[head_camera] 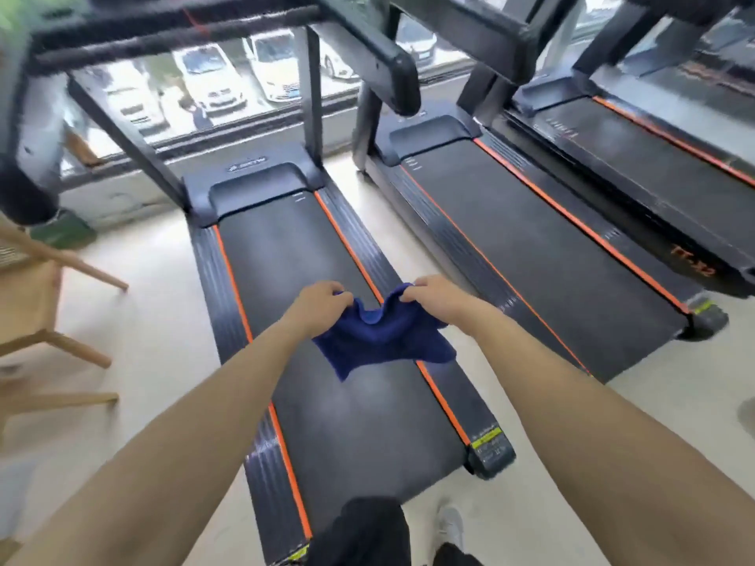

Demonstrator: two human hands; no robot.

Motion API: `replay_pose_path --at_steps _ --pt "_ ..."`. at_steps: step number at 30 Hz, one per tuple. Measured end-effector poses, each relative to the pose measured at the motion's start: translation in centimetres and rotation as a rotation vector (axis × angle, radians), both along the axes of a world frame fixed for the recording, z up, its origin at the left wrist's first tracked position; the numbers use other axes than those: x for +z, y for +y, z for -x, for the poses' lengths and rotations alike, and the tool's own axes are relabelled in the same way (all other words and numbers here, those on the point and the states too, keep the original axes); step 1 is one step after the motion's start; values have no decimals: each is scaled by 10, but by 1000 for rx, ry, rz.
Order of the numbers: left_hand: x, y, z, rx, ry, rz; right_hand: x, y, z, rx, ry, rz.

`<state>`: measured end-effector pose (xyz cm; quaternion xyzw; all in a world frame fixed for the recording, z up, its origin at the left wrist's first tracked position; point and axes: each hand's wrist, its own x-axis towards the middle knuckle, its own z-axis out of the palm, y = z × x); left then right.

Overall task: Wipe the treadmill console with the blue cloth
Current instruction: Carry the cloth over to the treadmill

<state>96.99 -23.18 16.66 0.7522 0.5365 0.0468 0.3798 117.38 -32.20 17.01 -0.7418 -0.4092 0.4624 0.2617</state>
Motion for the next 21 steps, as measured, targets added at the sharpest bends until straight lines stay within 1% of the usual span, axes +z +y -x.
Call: replay_pose_path --at_steps 4,8,11,14,18,19,21 --pt "45 41 18 183 53 -135 32 77 -8 327 -142 -53" --pt "76 92 37 348 41 -206 51 154 -13 480 -248 -131" --pt "83 134 47 400 15 -255 56 214 -11 512 -284 -194" --pt "89 183 56 427 -15 -268 64 277 -3 500 -188 -231" --pt "110 259 69 435 -157 -161 87 368 10 500 -58 -260" --pt "116 273 72 429 -176 -131 95 384 12 498 -47 -278" --pt "141 315 85 437 -149 -73 124 428 20 478 -45 -266"
